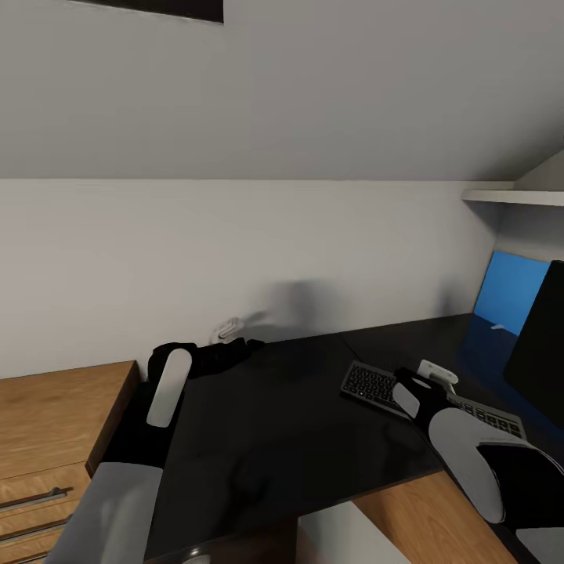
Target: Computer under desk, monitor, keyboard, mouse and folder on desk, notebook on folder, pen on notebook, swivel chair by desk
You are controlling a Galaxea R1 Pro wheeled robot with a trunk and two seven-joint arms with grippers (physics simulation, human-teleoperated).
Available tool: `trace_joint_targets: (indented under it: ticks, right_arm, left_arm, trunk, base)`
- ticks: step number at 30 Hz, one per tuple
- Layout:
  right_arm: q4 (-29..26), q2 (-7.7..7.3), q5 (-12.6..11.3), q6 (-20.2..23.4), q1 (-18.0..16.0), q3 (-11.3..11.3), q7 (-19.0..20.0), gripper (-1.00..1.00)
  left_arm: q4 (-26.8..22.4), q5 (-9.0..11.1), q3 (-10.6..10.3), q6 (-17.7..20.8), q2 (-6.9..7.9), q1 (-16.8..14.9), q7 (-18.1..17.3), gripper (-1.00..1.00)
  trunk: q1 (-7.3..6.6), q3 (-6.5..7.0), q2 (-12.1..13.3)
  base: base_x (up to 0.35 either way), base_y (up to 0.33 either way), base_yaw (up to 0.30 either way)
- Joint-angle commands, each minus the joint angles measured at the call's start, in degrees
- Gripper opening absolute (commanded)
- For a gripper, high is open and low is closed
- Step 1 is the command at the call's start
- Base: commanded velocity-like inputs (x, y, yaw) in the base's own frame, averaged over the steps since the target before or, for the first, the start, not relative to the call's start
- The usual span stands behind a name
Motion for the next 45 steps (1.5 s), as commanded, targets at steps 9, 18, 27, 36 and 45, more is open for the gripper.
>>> trace_joint_targets:
  ticks: [9,18,27,36,45]
  right_arm:
    - [0.04,0.09,-0.40,-0.51,-0.01,-0.01,0.13,1.00]
    - [-4.00,-4.56,-0.50,-0.38,0.01,-0.05,4.51,1.00]
    - [-7.49,-5.72,-0.74,0.32,-0.04,-0.05,5.12,1.00]
    - [-4.08,-1.21,-0.55,4.24,-0.04,-0.02,5.47,1.00]
    - [-4.24,0.39,-0.72,4.77,-0.04,0.00,5.51,1.00]
  left_arm:
    - [-0.05,0.56,0.00,0.15,0.01,-0.04,0.59,1.00]
    - [-0.05,0.56,-1.10,0.25,-0.08,-0.04,0.50,1.00]
    - [-0.05,0.69,-5.69,0.09,-0.13,-0.04,0.83,1.00]
    - [0.04,0.69,-5.97,-0.10,-0.03,-0.04,1.03,1.00]
    - [2.37,0.52,-5.72,-0.40,0.19,-0.04,1.12,1.00]
  trunk:
    - [0.00,-0.06,-0.03]
    - [0.00,-0.06,-0.03]
    - [0.00,-0.06,-0.03]
    - [0.00,-0.06,-0.03]
    - [0.00,-0.06,-0.03]
  base:
    - [0.000,0.000,0.000]
    - [0.000,0.000,0.000]
    - [0.000,0.000,0.000]
    - [0.000,-0.036,0.000]
    - [0.000,-0.047,0.000]
